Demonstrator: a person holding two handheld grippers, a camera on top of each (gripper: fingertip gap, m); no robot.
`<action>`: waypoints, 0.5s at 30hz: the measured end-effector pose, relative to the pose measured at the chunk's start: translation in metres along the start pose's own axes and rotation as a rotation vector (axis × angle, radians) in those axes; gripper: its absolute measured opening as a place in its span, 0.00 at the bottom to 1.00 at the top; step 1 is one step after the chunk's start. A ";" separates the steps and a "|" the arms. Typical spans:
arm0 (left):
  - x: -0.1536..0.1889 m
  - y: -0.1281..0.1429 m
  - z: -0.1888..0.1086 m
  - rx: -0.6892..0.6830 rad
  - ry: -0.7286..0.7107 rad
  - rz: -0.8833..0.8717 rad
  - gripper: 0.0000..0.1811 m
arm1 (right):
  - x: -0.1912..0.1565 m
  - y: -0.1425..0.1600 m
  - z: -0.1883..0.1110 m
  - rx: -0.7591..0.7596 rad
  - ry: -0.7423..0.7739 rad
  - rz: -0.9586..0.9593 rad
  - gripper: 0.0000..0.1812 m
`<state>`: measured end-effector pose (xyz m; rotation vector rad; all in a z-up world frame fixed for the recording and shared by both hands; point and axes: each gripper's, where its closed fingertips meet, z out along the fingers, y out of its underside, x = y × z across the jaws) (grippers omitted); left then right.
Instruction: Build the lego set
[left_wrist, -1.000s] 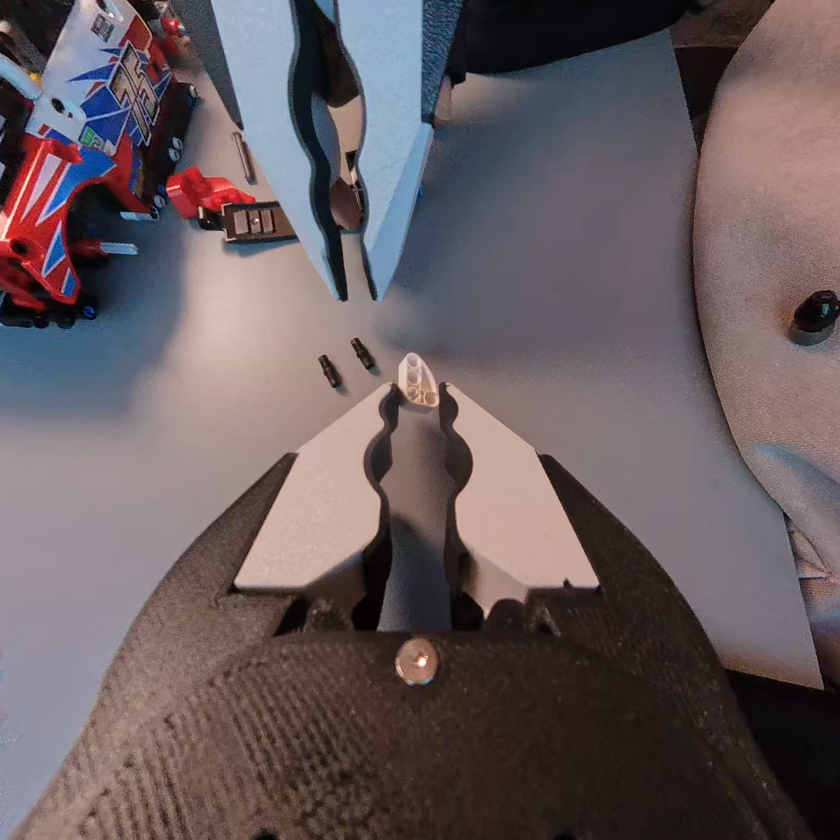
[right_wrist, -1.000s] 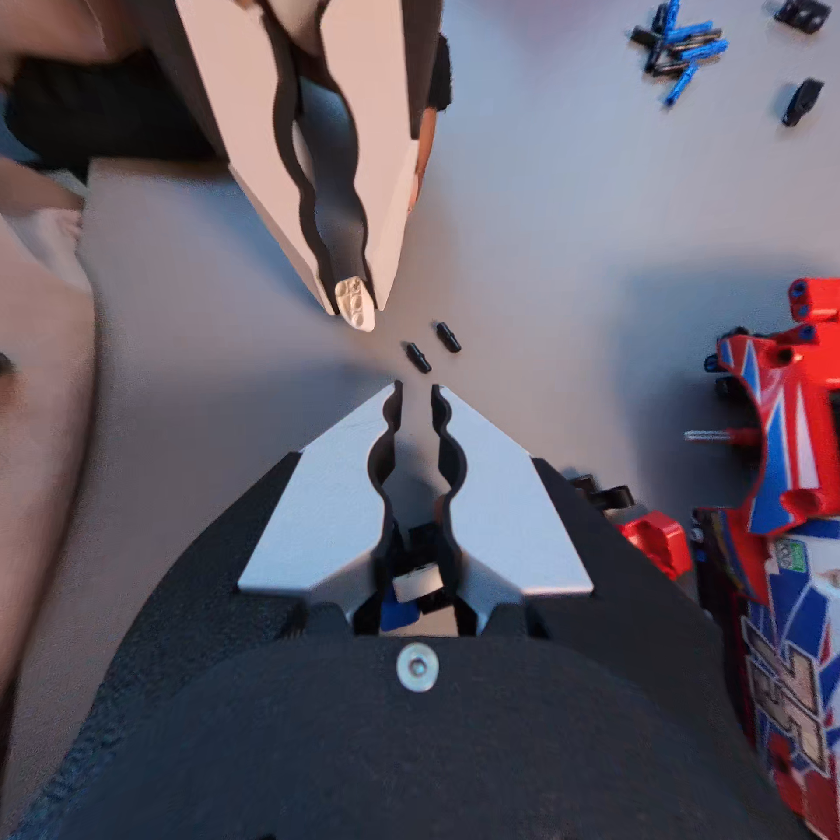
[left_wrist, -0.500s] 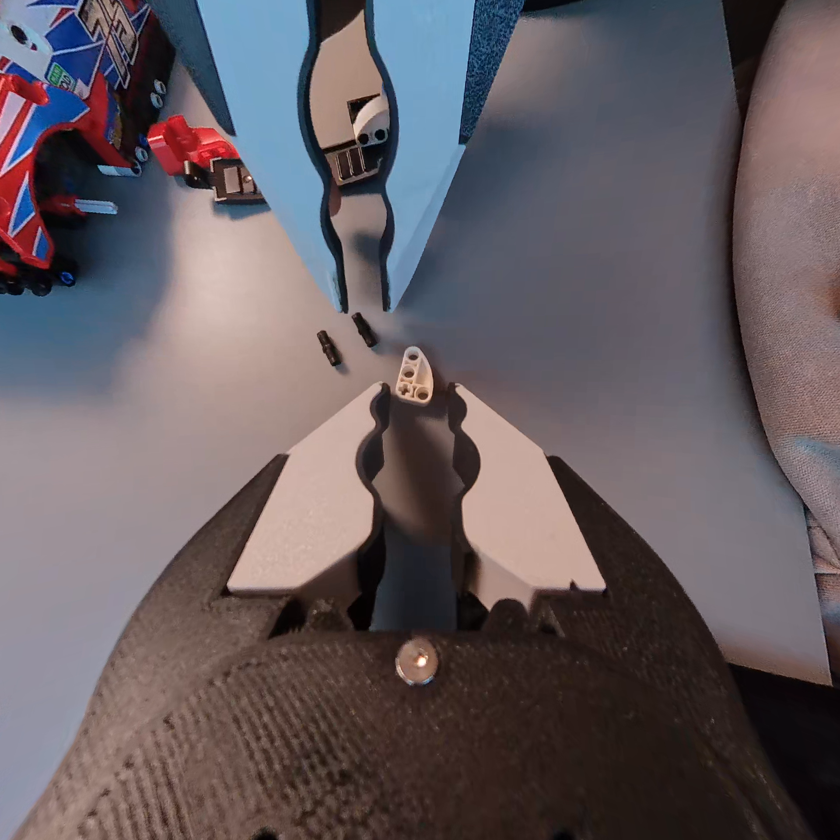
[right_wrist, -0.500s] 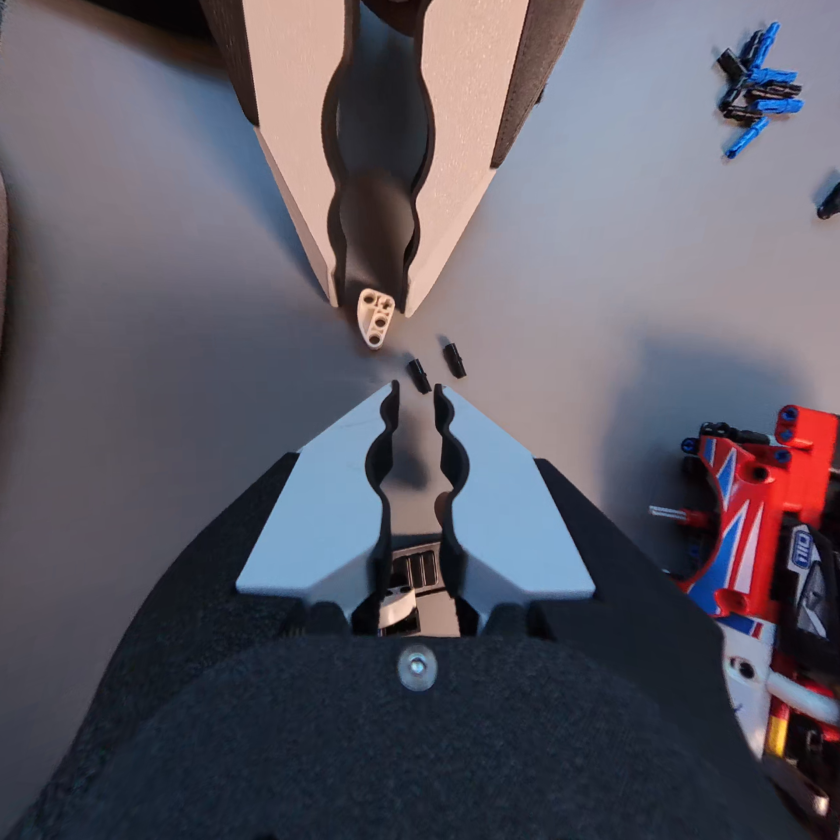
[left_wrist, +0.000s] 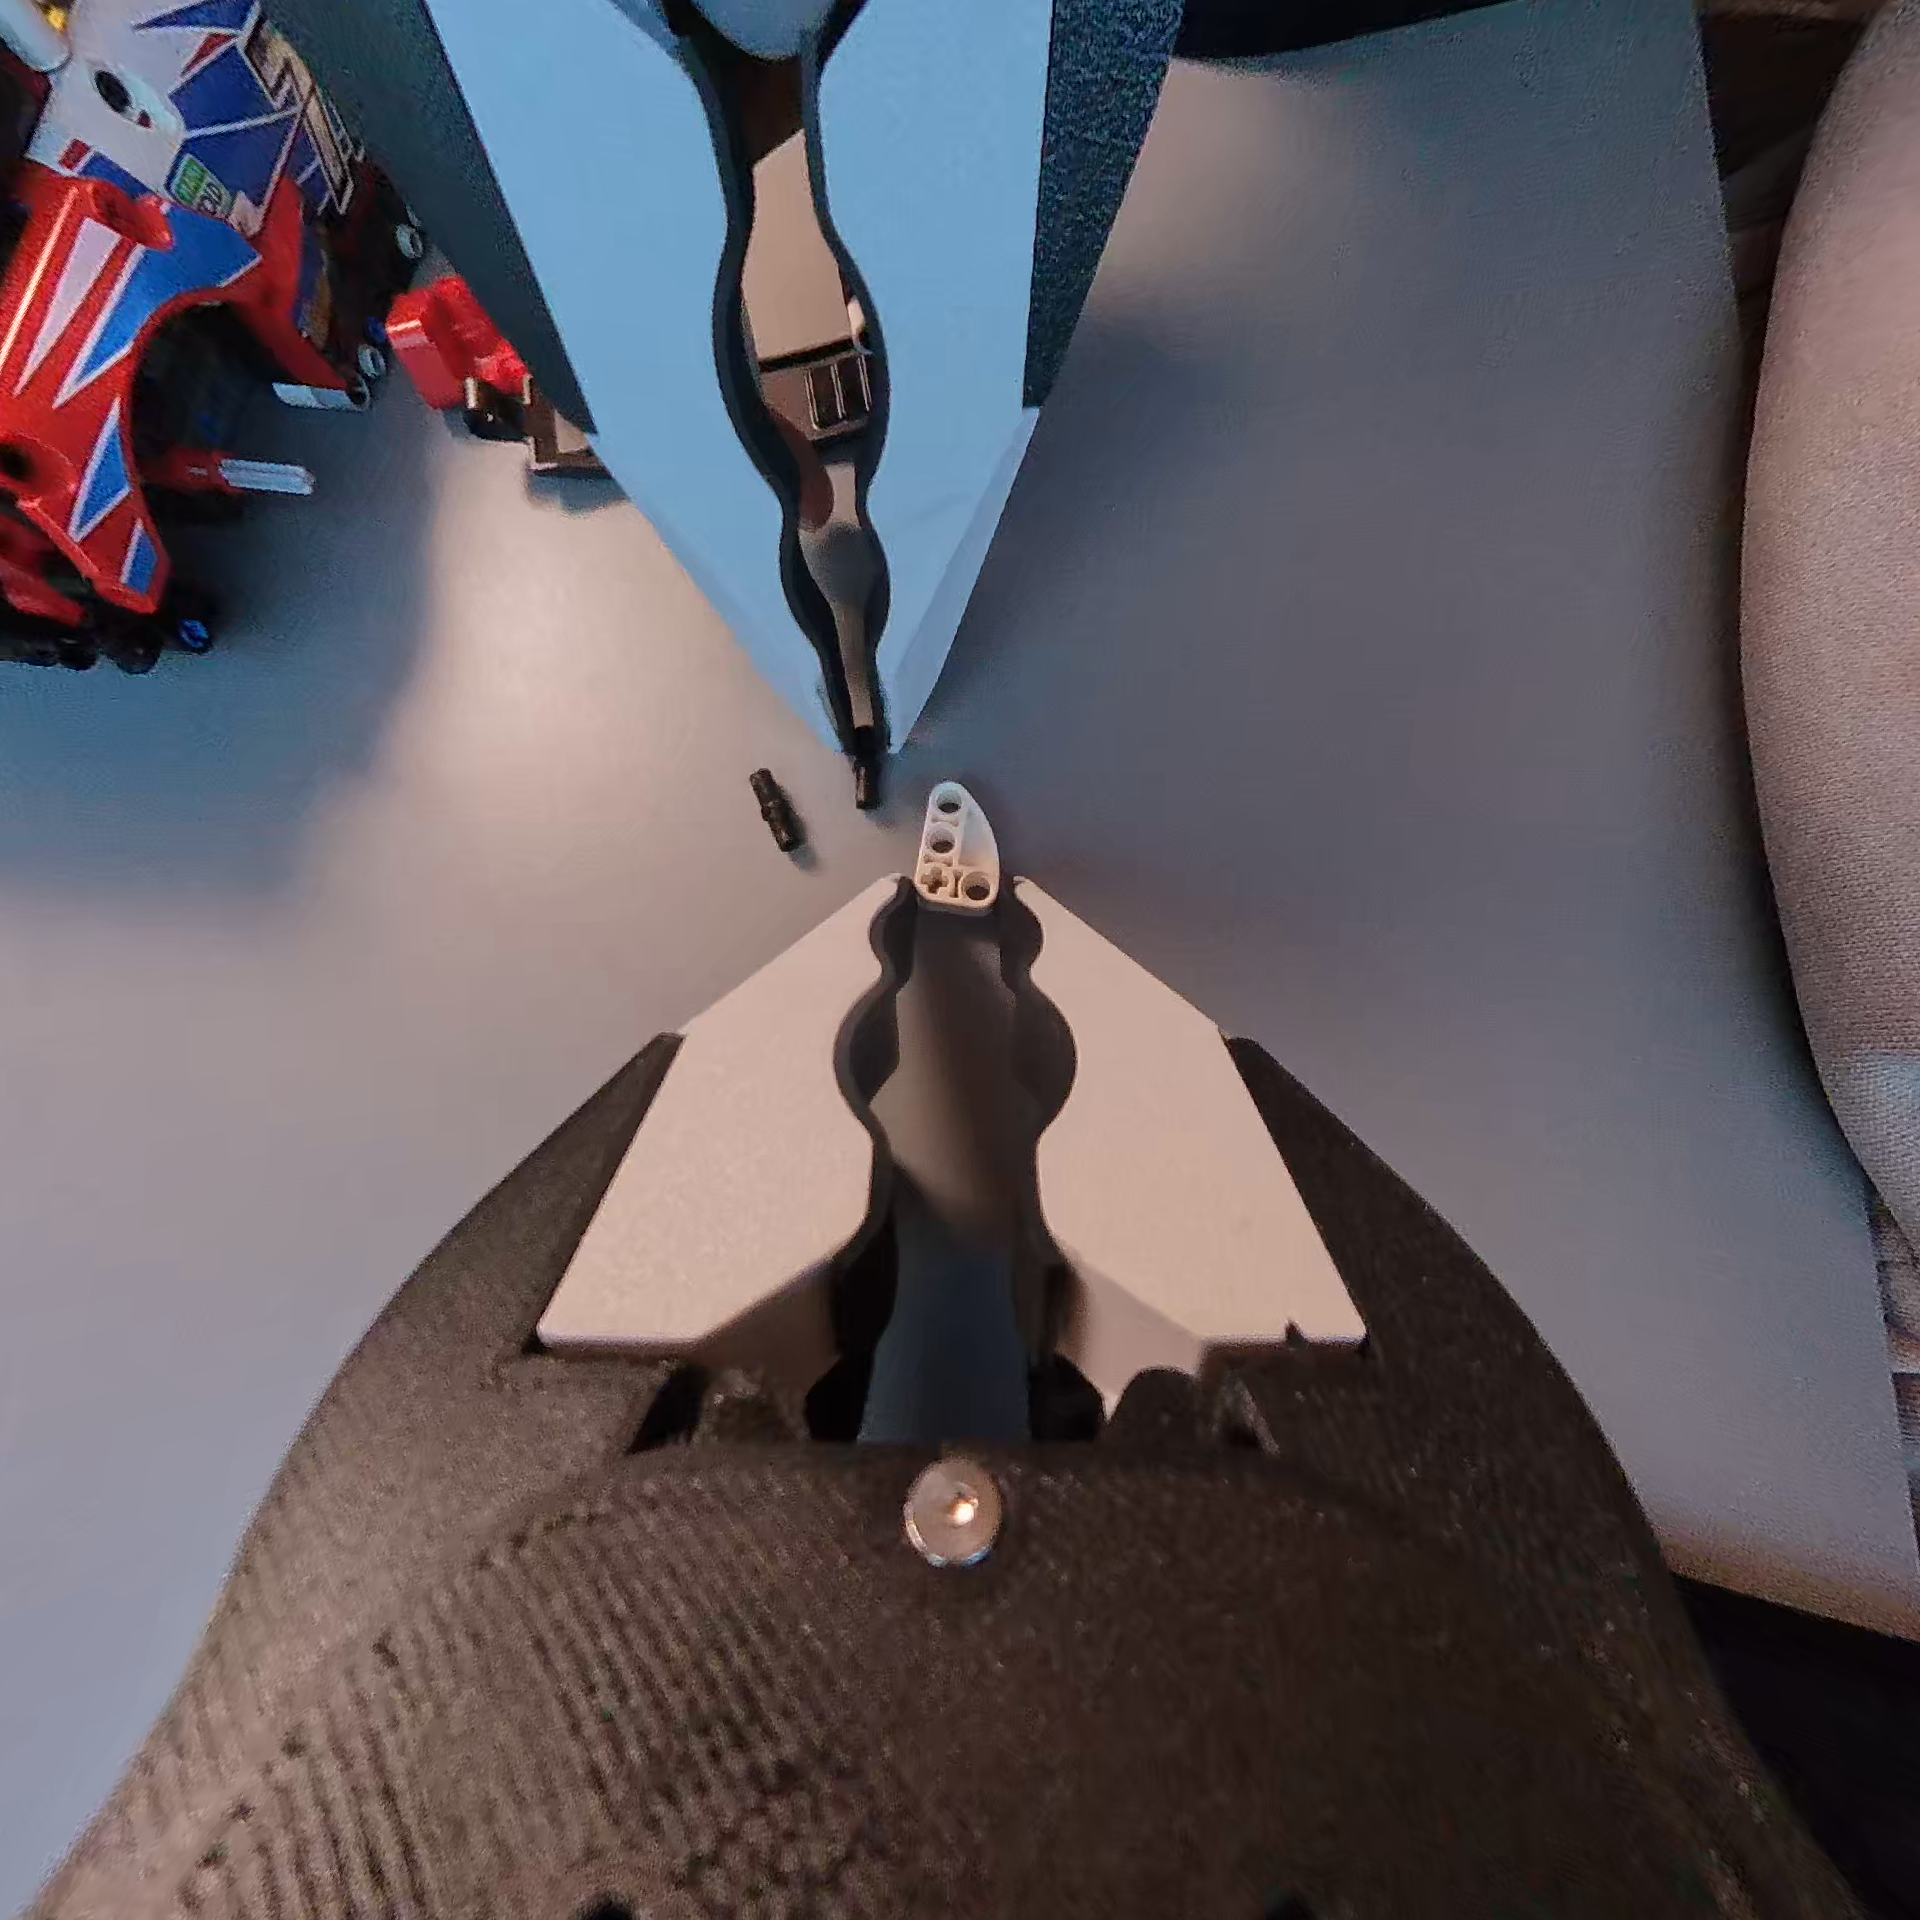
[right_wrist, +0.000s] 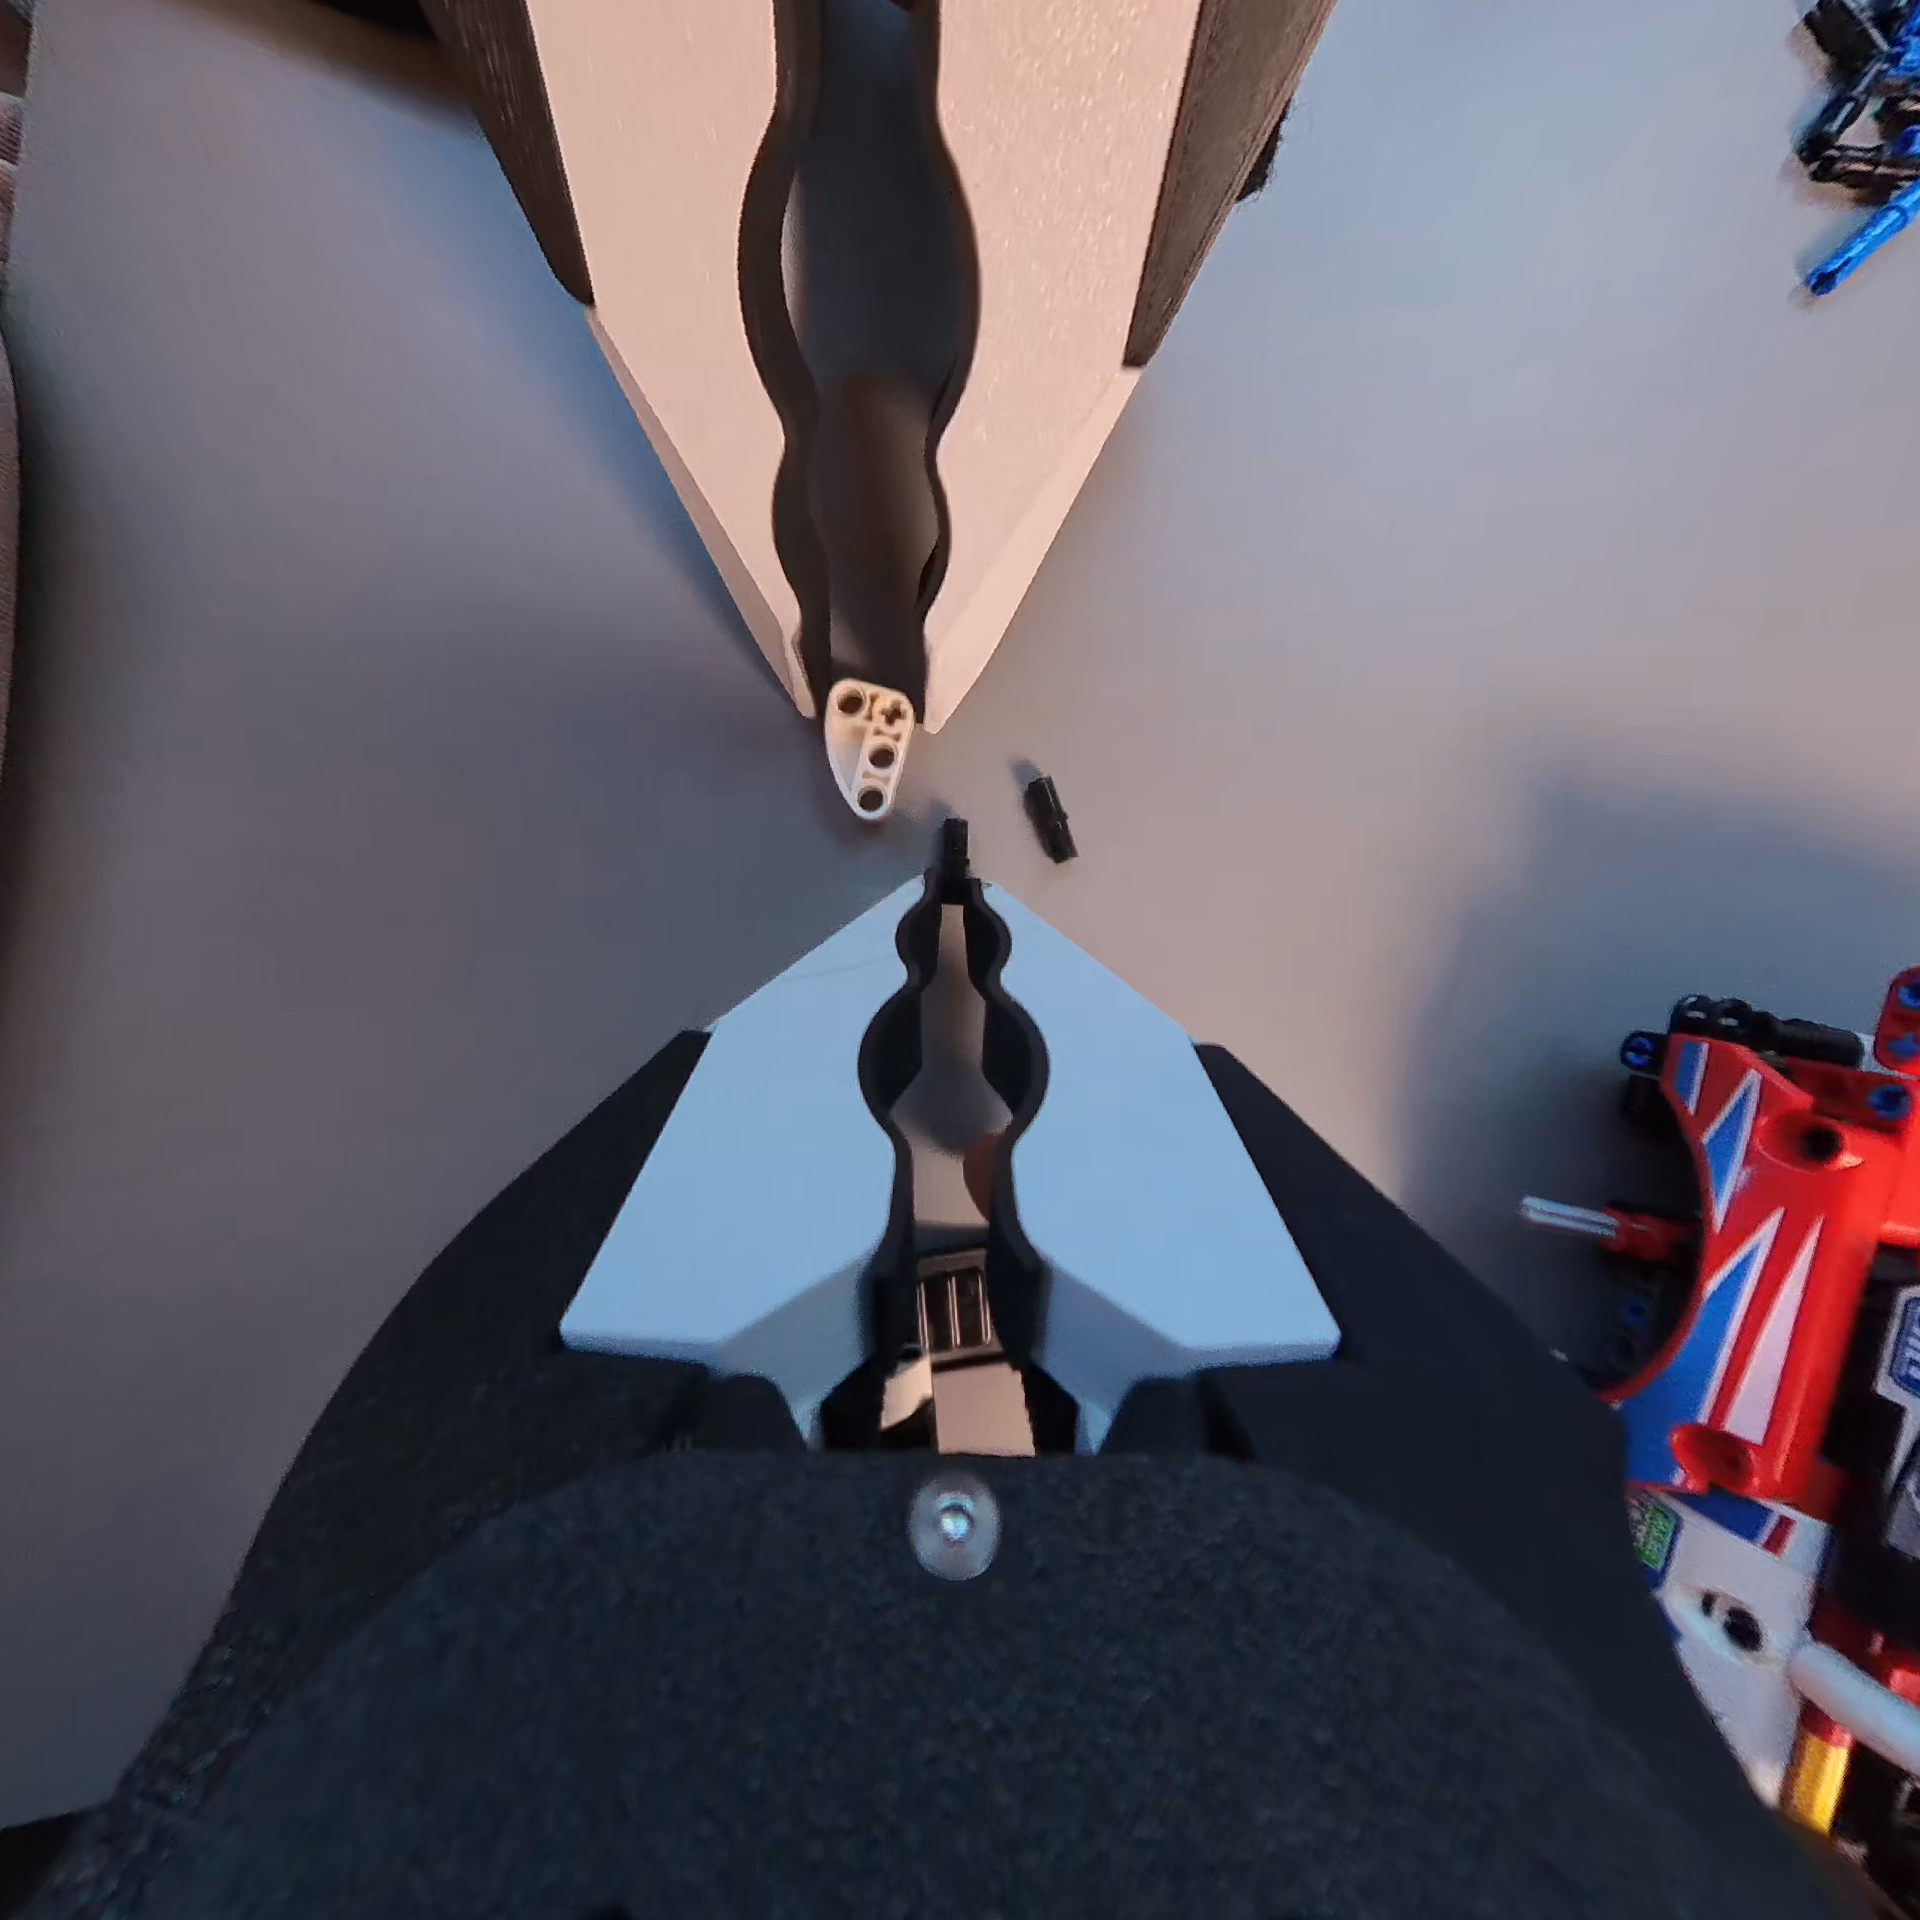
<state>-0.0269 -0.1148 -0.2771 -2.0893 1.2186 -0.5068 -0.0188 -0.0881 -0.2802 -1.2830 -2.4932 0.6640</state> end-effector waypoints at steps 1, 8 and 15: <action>0.000 -0.002 -0.001 0.016 0.003 -0.006 0.09 | 0.000 0.001 -0.002 0.002 0.013 -0.005 0.01; -0.008 -0.039 -0.019 0.231 -0.006 -0.083 0.10 | -0.005 -0.022 -0.035 0.137 0.106 -0.033 0.01; -0.001 -0.046 -0.020 0.255 0.000 -0.050 0.01 | -0.014 -0.033 -0.039 0.153 0.122 -0.056 0.01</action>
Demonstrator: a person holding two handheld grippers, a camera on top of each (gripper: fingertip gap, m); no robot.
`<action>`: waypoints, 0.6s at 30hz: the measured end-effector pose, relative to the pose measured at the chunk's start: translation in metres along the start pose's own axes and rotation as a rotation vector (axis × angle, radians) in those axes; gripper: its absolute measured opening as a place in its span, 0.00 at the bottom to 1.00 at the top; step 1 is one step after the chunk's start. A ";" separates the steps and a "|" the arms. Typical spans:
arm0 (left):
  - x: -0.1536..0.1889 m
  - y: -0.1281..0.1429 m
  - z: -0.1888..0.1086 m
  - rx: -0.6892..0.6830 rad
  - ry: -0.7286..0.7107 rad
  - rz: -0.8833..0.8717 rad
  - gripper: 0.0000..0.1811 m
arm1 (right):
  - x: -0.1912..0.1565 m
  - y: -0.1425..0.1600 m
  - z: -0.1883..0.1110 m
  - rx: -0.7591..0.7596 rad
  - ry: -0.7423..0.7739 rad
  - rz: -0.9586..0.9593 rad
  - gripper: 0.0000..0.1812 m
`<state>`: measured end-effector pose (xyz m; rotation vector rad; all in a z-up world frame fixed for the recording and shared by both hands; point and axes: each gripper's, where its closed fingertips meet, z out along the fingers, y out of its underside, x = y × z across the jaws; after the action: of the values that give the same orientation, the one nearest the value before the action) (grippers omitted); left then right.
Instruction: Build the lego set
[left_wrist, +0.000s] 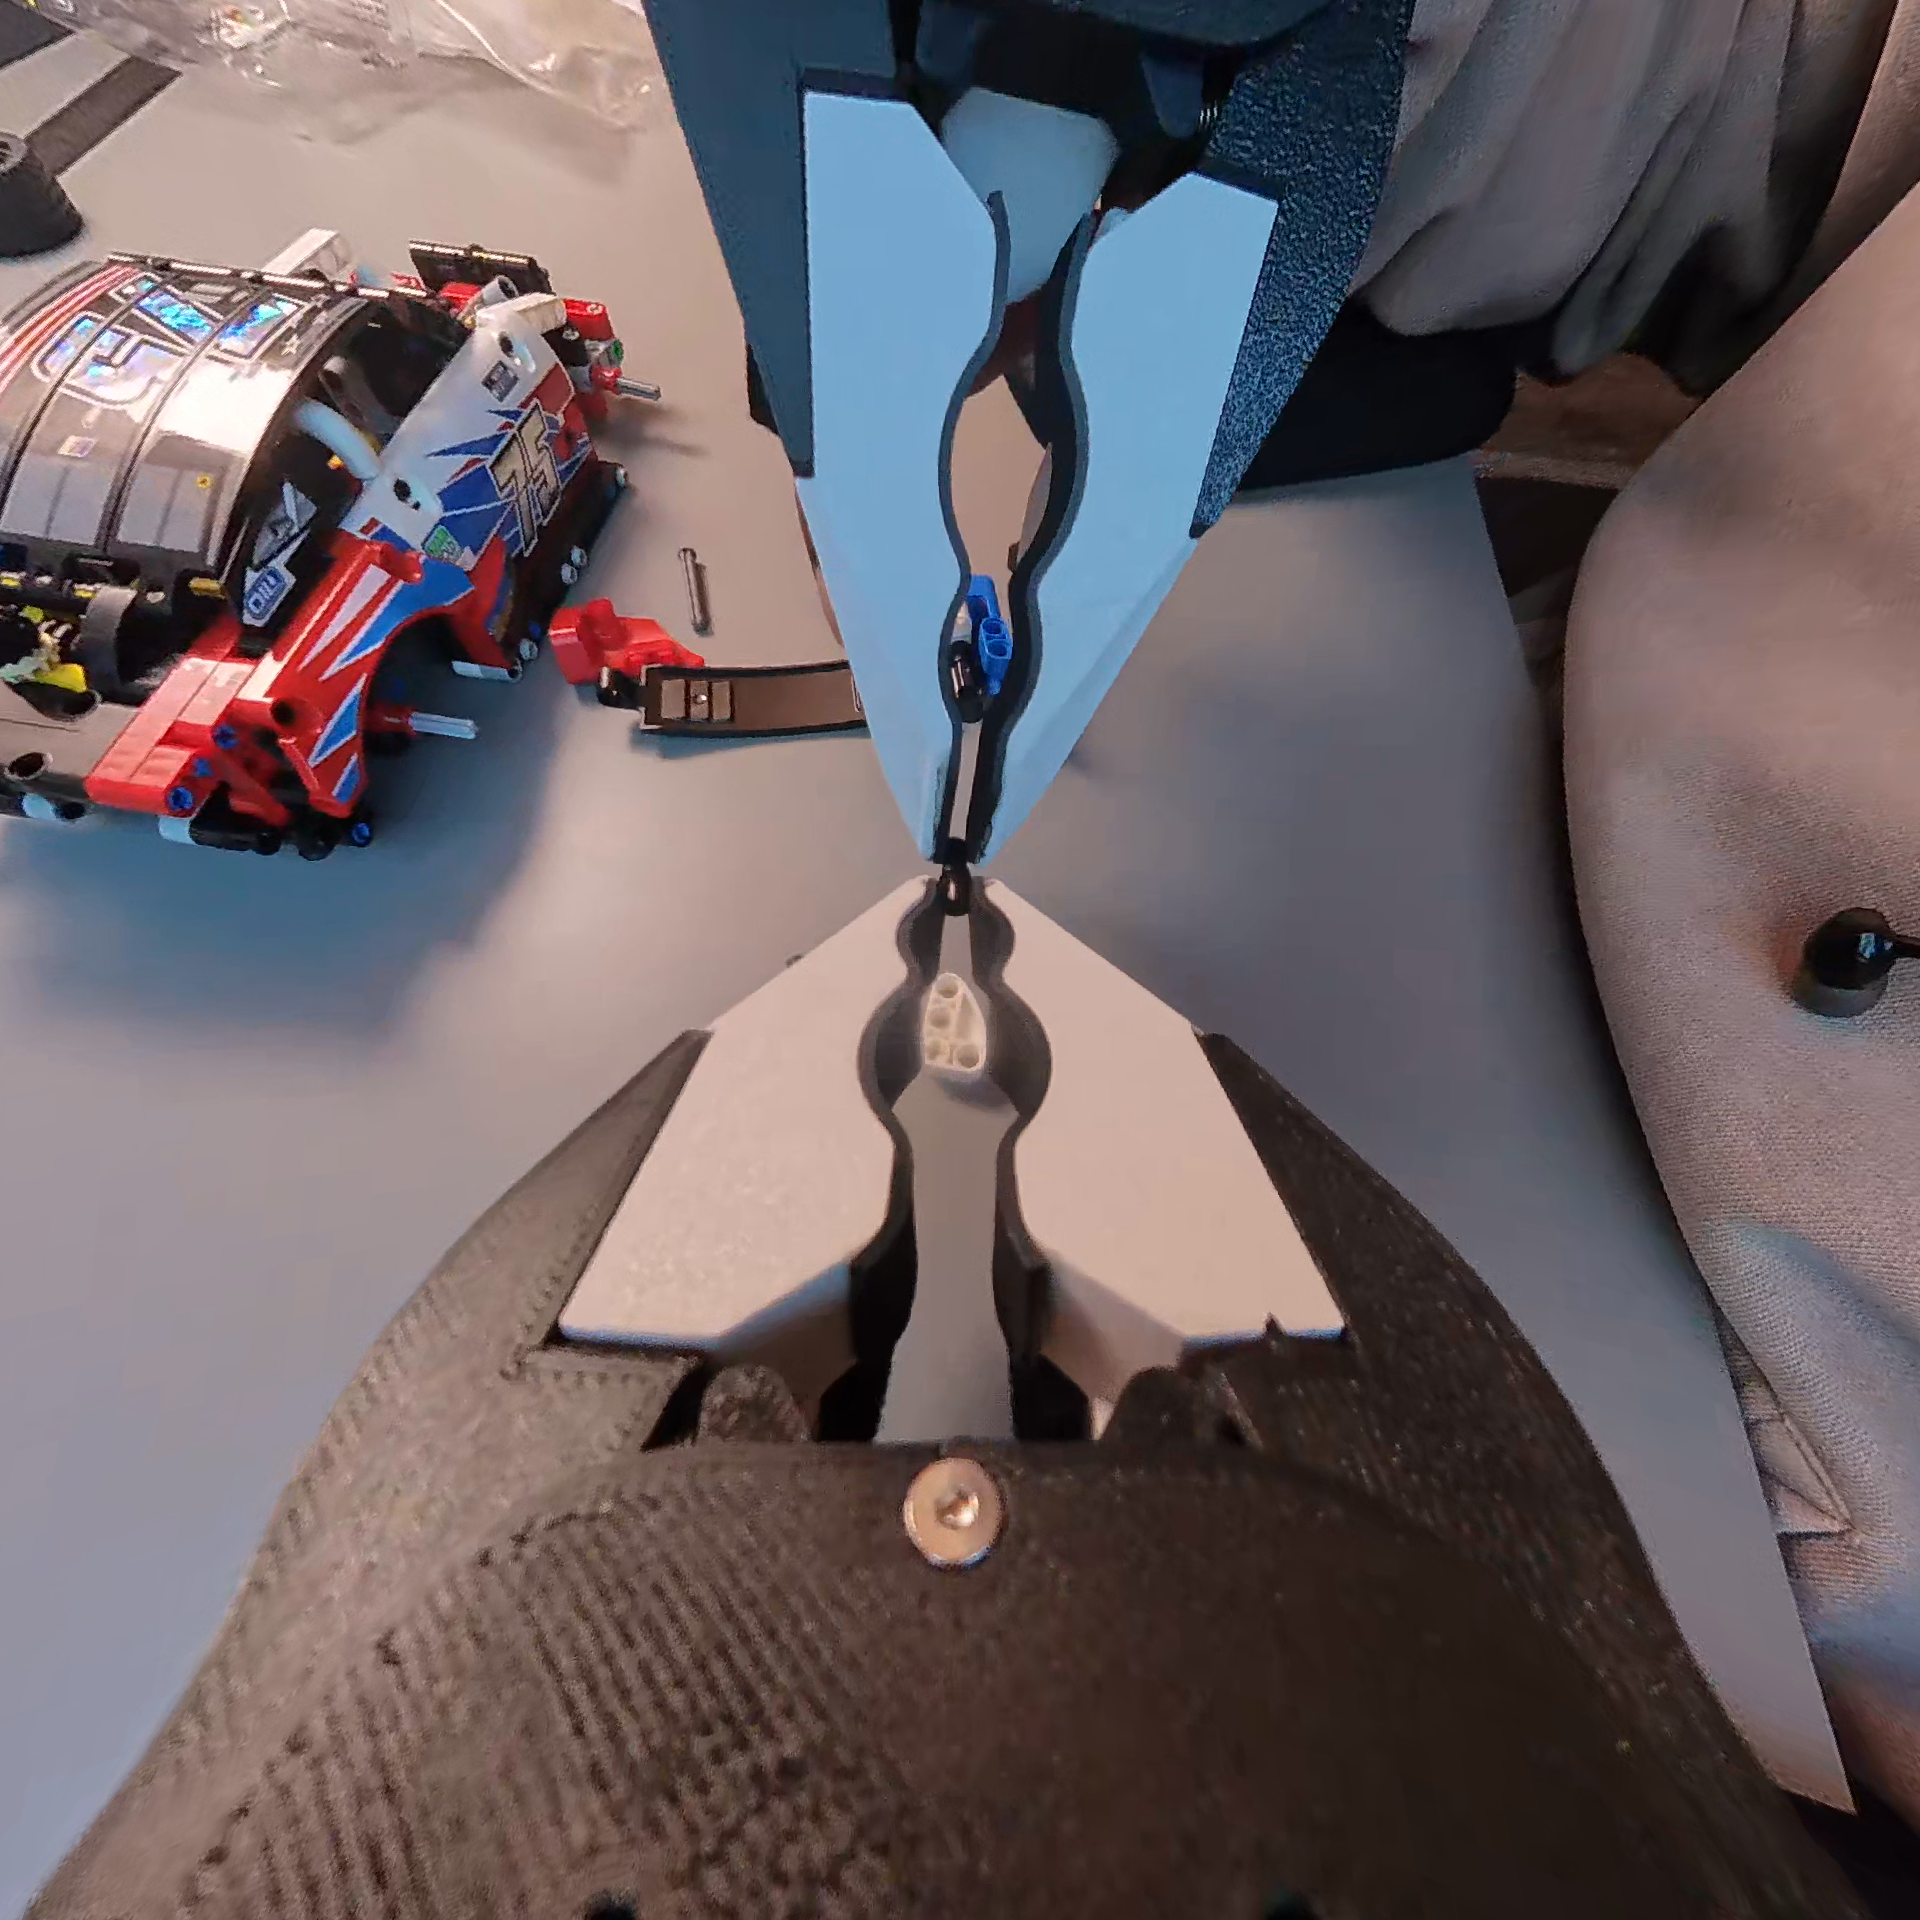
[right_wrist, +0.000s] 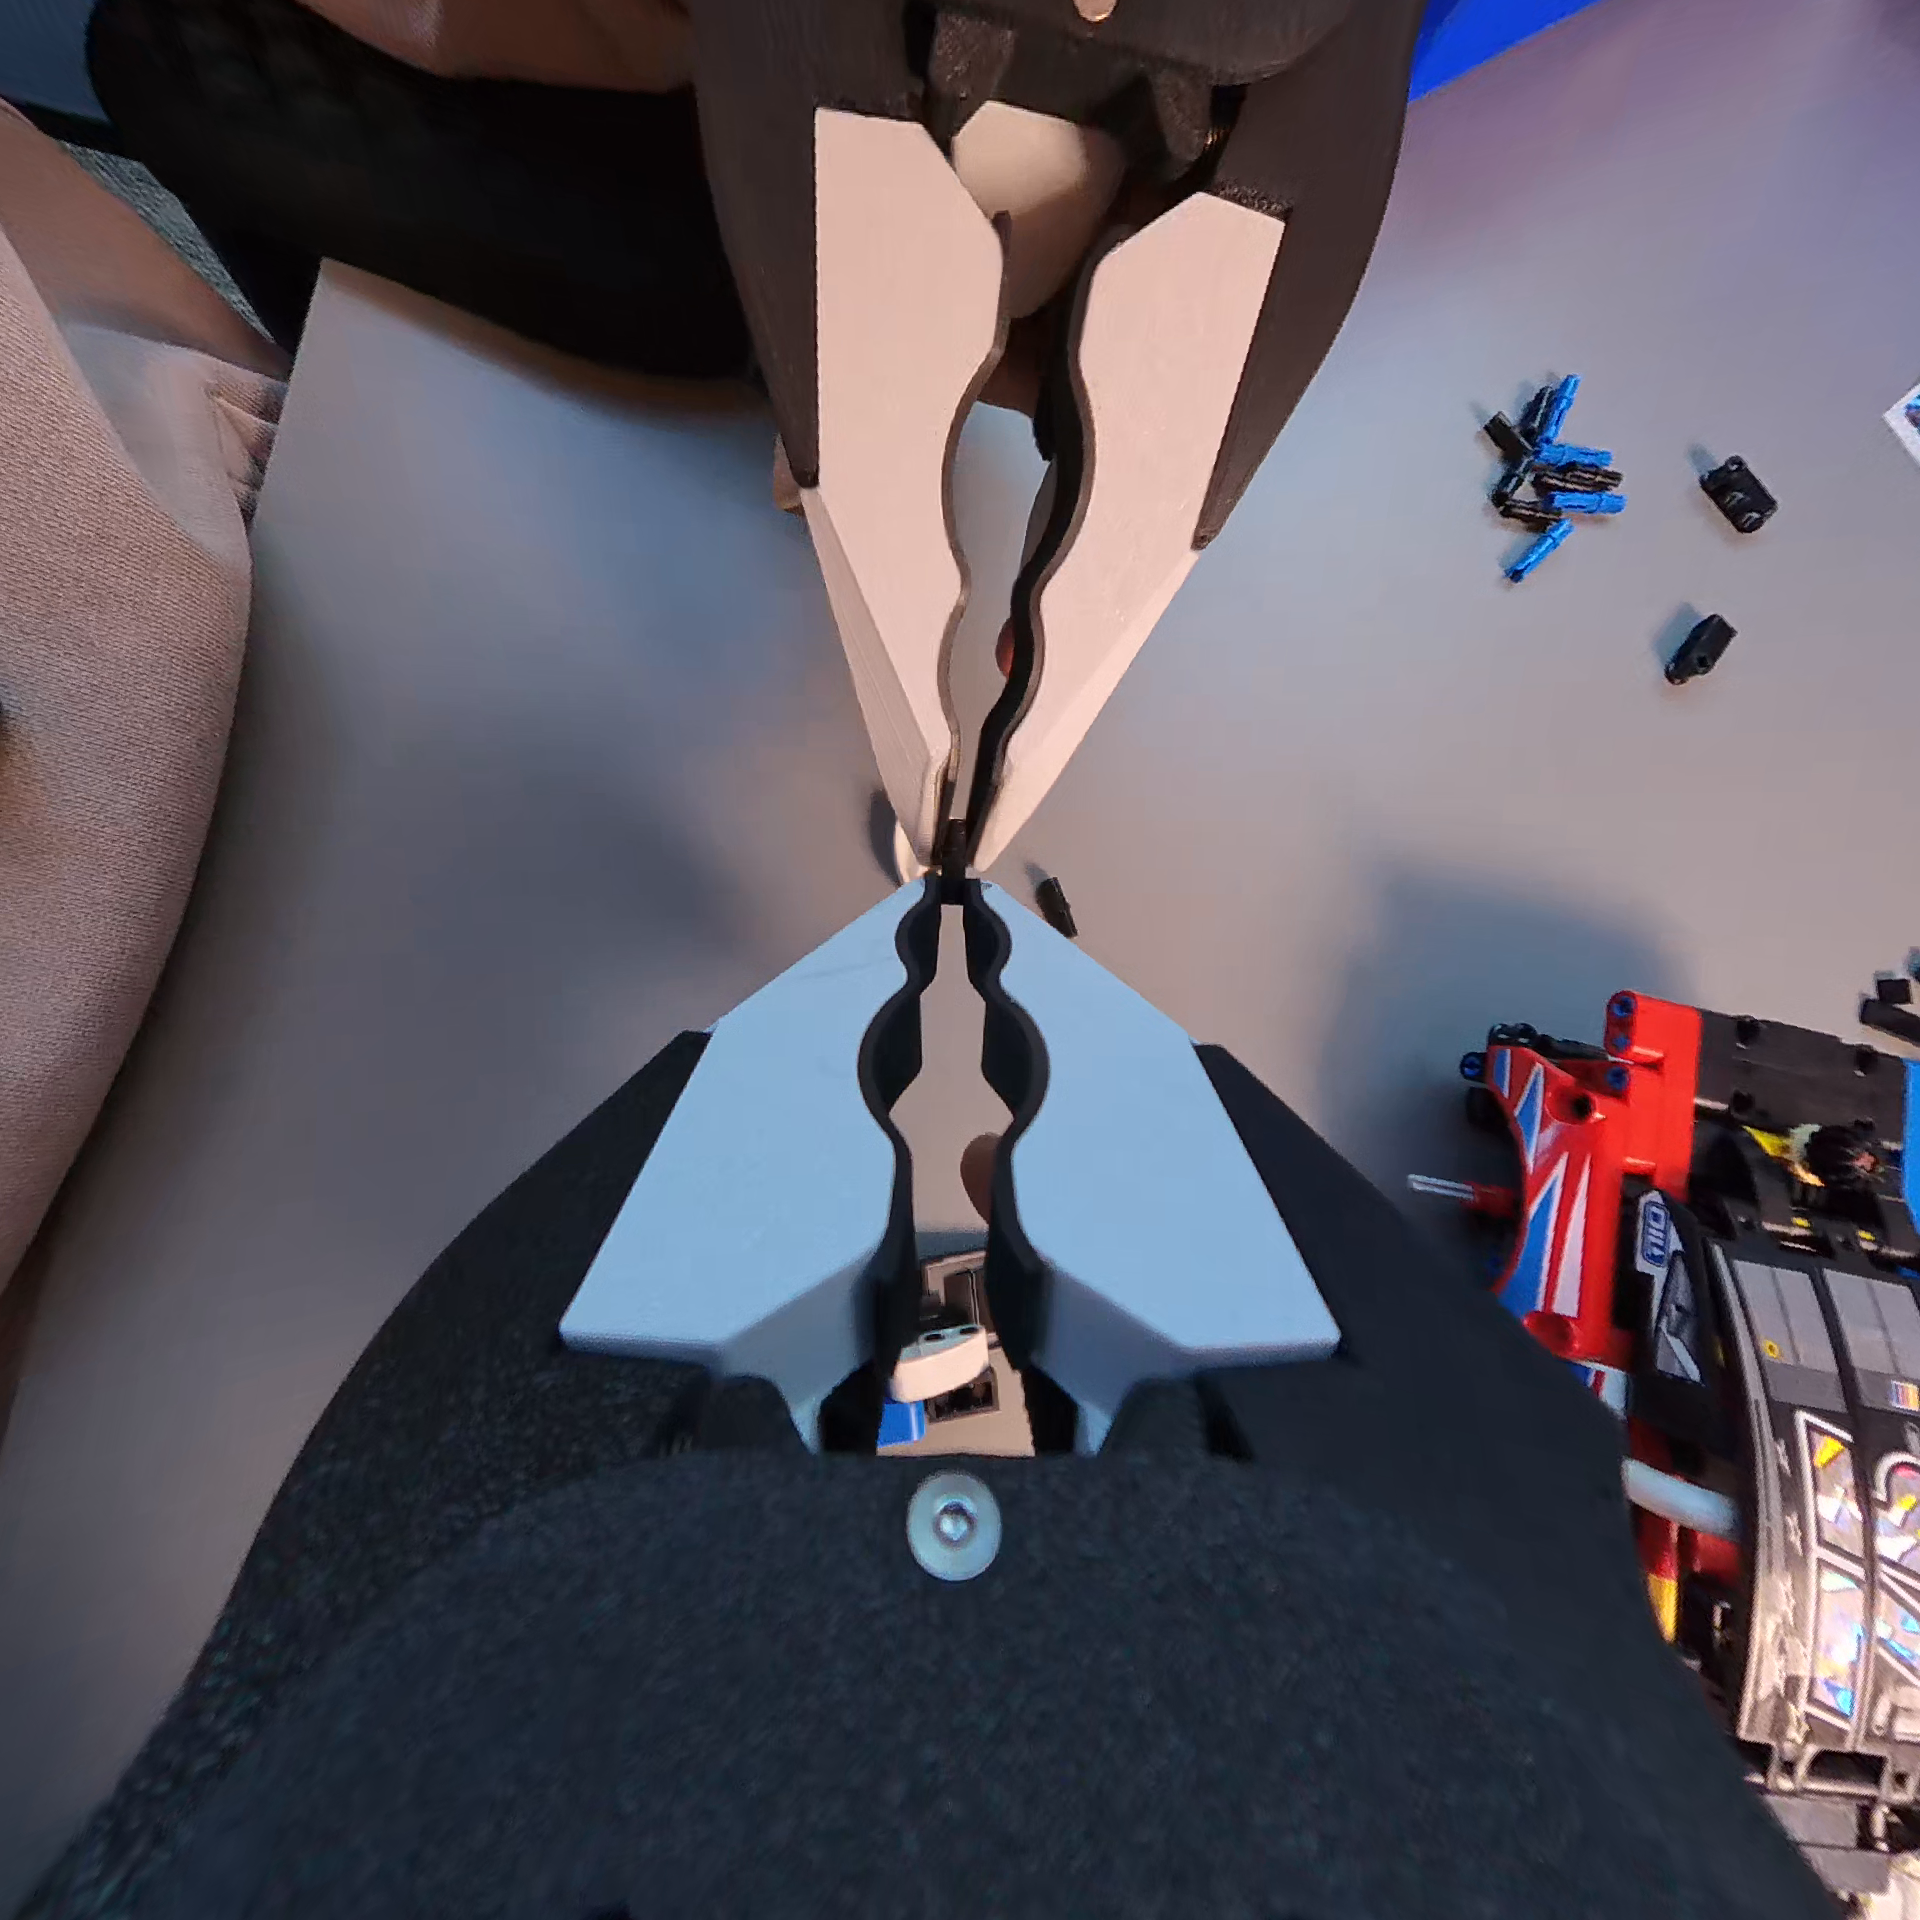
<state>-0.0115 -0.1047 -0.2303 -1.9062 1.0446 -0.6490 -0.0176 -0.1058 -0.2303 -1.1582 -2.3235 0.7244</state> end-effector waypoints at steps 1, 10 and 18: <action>0.000 -0.001 -0.001 0.005 0.003 -0.001 0.01 | 0.000 -0.001 -0.001 0.007 0.004 0.002 0.01; 0.008 -0.059 -0.035 0.417 0.193 -0.152 0.01 | 0.007 -0.049 -0.056 0.541 0.086 0.098 0.01; 0.013 -0.068 -0.039 0.478 0.246 -0.180 0.01 | 0.004 -0.054 -0.062 0.575 0.118 0.062 0.01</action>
<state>-0.0060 -0.1127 -0.1516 -1.5331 0.7775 -1.1478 -0.0146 -0.1141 -0.1484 -0.9723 -1.8059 1.2084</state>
